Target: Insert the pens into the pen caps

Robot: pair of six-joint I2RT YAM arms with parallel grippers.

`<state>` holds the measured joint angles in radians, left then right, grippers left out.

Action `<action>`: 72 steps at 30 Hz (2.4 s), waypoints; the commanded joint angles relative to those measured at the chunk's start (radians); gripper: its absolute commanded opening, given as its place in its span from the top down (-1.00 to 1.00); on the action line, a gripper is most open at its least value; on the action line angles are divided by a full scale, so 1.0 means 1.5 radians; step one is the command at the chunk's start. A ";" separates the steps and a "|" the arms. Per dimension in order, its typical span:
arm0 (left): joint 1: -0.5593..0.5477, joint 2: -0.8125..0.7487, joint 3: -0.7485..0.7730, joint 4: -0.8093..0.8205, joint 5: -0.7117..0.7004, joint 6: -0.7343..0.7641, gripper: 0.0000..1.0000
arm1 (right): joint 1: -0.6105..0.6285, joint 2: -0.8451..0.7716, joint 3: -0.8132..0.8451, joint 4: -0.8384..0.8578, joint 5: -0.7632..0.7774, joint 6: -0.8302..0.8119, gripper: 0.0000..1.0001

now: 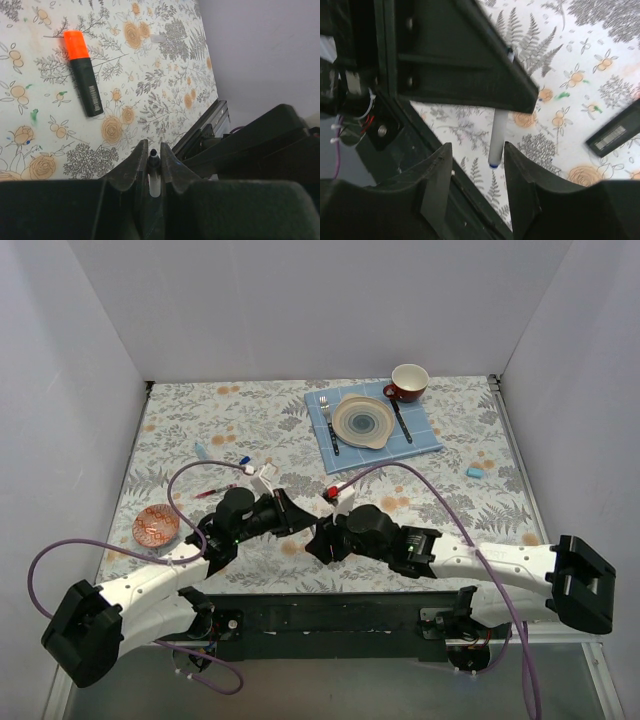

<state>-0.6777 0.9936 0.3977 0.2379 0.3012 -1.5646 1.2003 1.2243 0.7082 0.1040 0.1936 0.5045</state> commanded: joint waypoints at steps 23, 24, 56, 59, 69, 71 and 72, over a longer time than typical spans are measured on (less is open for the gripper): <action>-0.001 0.017 0.108 0.024 0.185 0.098 1.00 | -0.043 -0.171 -0.114 0.121 -0.090 0.029 0.31; -0.001 0.018 0.105 0.034 0.188 0.090 1.00 | -0.044 -0.172 -0.114 0.123 -0.090 0.029 0.31; 0.017 0.049 0.422 -0.357 -0.247 0.404 -0.55 | -0.061 -0.363 -0.213 0.072 -0.021 0.041 0.97; 0.027 0.099 0.489 -0.388 -0.283 0.524 -0.53 | -0.061 -0.427 -0.227 0.035 -0.004 0.034 0.97; 0.170 0.294 0.585 -0.447 -0.209 0.823 -0.54 | -0.062 -0.563 -0.208 -0.069 0.012 -0.009 0.97; 0.201 0.345 0.636 -0.510 -0.207 0.844 -0.54 | -0.061 -0.577 -0.205 -0.091 0.012 -0.015 0.97; 0.220 0.362 0.656 -0.525 -0.202 0.846 -0.52 | -0.061 -0.580 -0.202 -0.099 0.014 -0.016 0.97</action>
<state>-0.4278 1.4567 1.2705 -0.3893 -0.0345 -0.4606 1.1118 0.3874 0.3637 0.0151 0.1890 0.5159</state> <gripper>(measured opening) 0.772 0.077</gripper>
